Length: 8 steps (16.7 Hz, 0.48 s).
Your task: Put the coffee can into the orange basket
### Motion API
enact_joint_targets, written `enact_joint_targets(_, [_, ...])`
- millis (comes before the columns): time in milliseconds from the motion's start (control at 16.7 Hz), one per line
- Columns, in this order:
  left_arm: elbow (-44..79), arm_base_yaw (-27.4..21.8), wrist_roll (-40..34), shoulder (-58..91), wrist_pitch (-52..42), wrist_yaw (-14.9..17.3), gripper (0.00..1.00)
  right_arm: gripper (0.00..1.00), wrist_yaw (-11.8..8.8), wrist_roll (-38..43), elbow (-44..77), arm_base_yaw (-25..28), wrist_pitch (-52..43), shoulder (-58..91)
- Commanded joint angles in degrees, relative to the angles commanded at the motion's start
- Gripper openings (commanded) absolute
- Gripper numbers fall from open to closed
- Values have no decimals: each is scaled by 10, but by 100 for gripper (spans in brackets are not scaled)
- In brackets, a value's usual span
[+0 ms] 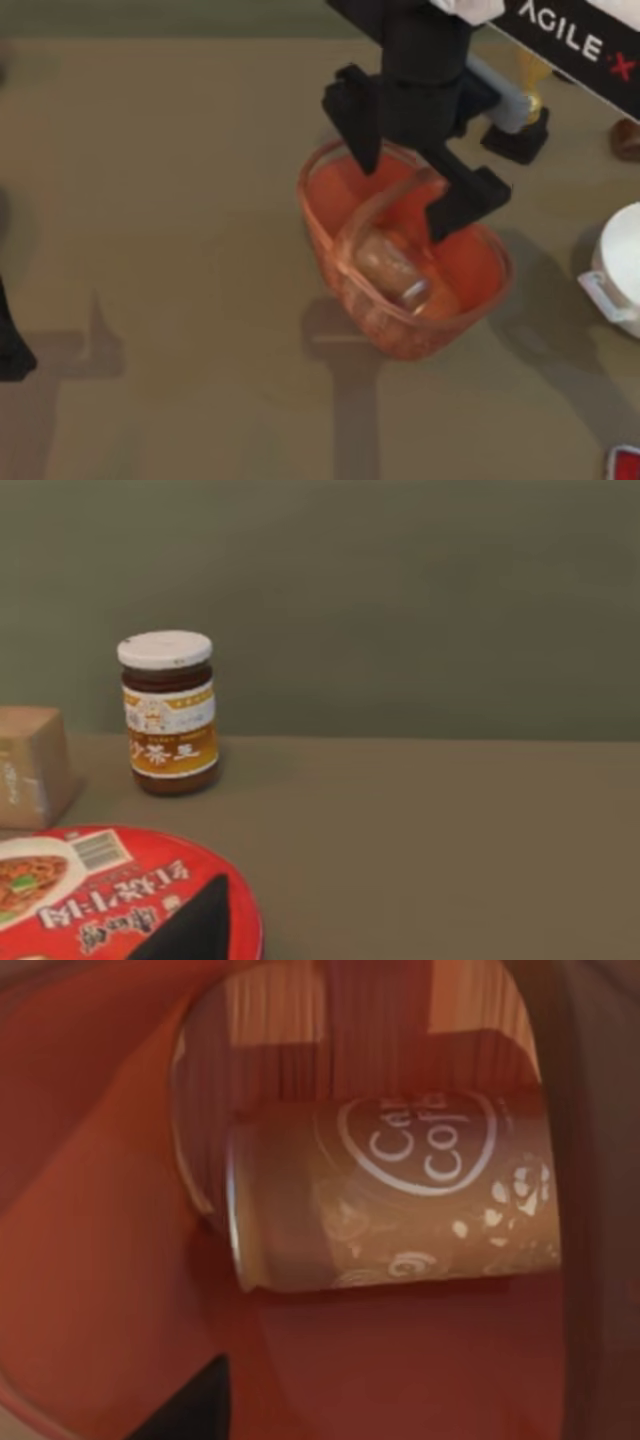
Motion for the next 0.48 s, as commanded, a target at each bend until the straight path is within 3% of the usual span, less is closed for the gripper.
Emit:
enact_joint_targets(300, [0,0,0,0,0,0,100,100,0,1,-18,1,16,-4])
enact_joint_targets(480, [0,0,0,0,0,0,100,77,0,1,-18,1,16,-4])
